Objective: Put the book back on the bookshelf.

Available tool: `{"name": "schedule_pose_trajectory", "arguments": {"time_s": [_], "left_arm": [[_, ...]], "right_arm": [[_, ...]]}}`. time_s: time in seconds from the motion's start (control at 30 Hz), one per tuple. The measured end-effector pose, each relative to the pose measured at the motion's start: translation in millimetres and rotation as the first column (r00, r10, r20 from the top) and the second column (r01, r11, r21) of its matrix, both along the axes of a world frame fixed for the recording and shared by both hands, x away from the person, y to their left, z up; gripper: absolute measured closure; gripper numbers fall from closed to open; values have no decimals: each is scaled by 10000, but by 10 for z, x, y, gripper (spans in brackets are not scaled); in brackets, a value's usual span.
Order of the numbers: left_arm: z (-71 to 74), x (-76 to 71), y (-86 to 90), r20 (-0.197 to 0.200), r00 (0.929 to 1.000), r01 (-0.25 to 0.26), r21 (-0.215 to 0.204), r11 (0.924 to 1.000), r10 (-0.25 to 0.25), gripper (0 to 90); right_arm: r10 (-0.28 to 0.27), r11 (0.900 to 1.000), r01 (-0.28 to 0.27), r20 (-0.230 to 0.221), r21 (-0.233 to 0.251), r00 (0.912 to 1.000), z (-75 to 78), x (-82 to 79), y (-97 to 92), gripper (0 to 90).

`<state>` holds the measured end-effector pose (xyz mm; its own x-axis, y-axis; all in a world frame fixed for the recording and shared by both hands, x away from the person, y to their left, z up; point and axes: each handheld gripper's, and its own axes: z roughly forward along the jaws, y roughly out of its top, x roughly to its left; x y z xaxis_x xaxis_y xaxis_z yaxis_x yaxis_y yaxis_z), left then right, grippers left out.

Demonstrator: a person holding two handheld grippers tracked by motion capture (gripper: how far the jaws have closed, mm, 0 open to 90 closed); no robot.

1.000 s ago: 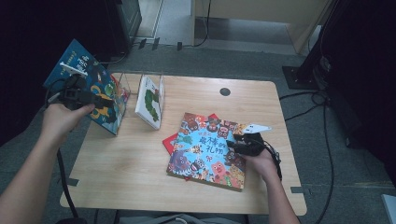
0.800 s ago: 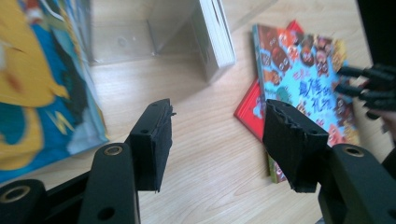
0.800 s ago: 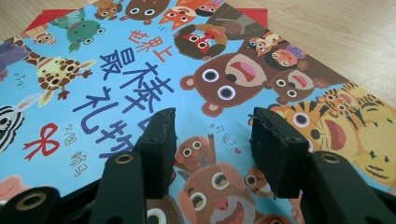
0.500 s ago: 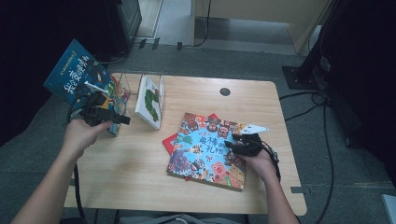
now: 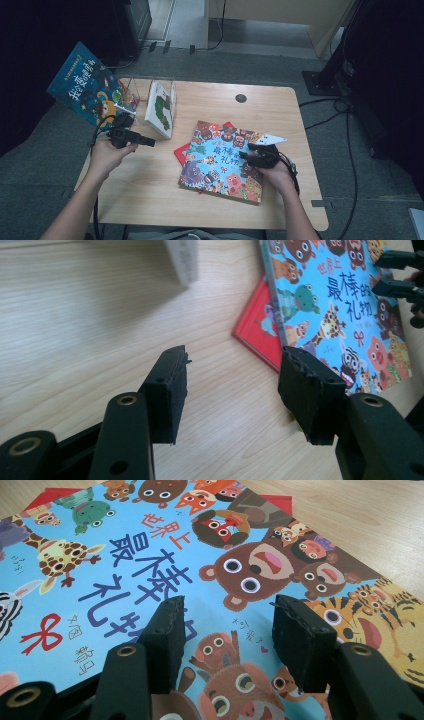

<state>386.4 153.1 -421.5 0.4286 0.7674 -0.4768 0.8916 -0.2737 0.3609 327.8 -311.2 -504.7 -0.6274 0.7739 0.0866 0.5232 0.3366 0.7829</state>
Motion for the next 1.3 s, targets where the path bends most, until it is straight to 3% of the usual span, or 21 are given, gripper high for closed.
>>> {"name": "schedule_pose_trajectory", "arguments": {"time_s": [0.3, 0.47, 0.63, 0.9, 1.1, 1.3], "left_arm": [[-129, -31, -251, -8, 9993, 379, 119, 9992, -379, 459], [-271, -13, -543, -112, 9954, 950, 325, 9949, -947, 458], [-363, -14, -703, -178, 9919, 1262, 394, 9912, -1256, 472], [-461, 29, -880, -24, 9897, 1427, 629, 9878, -1428, 464], [-555, 42, -951, -56, 9872, 1592, 559, 9857, -1591, 497], [-572, 30, -975, 527, 9856, 1567, 685, 9853, -1605, 543]], "right_arm": [[-10, 10000, 10, 70, -54, 10000, -7, -17, 13, 455], [-29, 10000, 29, 78, -57, 10000, -5, -38, 29, 456], [-128, 9998, 128, -9, 161, 9999, -9, -95, 30, 456], [-221, 9994, 227, -232, 277, 9995, 6, -171, 9, 463], [-462, 9983, 474, -364, 325, 9983, 17, -220, -59, 469], [-742, 9968, 751, -325, 260, 9967, 17, -266, -142, 477]]}}
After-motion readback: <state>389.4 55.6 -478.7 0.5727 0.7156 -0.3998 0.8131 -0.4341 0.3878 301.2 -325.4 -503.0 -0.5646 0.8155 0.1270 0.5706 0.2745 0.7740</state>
